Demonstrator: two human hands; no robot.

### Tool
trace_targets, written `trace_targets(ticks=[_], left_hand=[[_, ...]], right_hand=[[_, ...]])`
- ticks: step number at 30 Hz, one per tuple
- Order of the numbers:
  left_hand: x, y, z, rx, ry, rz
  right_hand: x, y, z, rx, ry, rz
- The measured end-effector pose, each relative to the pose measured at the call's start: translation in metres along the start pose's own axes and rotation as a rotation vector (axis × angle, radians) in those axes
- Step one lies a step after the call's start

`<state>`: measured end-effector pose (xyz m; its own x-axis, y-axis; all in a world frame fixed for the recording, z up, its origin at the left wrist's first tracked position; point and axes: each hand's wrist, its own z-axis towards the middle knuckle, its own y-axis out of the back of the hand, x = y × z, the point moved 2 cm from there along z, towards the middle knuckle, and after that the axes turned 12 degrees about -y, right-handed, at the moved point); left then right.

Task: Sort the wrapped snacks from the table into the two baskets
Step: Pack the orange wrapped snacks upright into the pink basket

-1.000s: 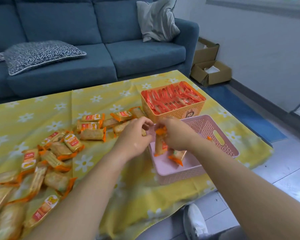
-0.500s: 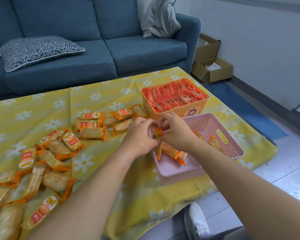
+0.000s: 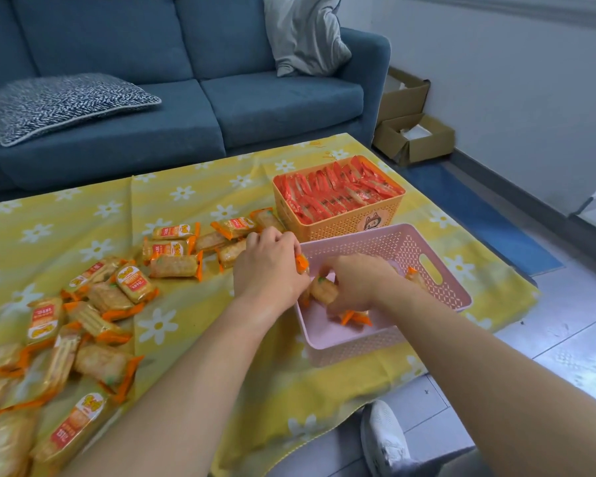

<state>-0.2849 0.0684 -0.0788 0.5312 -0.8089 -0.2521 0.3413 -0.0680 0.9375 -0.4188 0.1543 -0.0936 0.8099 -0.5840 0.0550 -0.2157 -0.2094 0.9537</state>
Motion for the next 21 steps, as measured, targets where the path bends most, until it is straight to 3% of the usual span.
trace_targets(ticks=[6,10,15,18,21], left_hand=[[-0.001,-0.004,0.002,0.043,0.044,0.025],[-0.004,-0.007,0.004,0.077,0.07,0.039],[-0.016,-0.003,0.007,-0.093,-0.216,0.058],[-0.023,-0.003,0.006,-0.033,-0.243,-0.036],[-0.019,-0.006,0.003,0.066,-0.261,-0.025]], right_hand=[[-0.008,0.016,-0.001,-0.042,0.052,0.199],[-0.008,0.013,0.001,-0.075,-0.131,0.335],[0.001,0.011,0.004,-0.13,-0.209,0.432],[0.006,0.008,0.003,-0.123,-0.217,0.58],[0.004,0.012,0.0,-0.01,-0.225,0.702]])
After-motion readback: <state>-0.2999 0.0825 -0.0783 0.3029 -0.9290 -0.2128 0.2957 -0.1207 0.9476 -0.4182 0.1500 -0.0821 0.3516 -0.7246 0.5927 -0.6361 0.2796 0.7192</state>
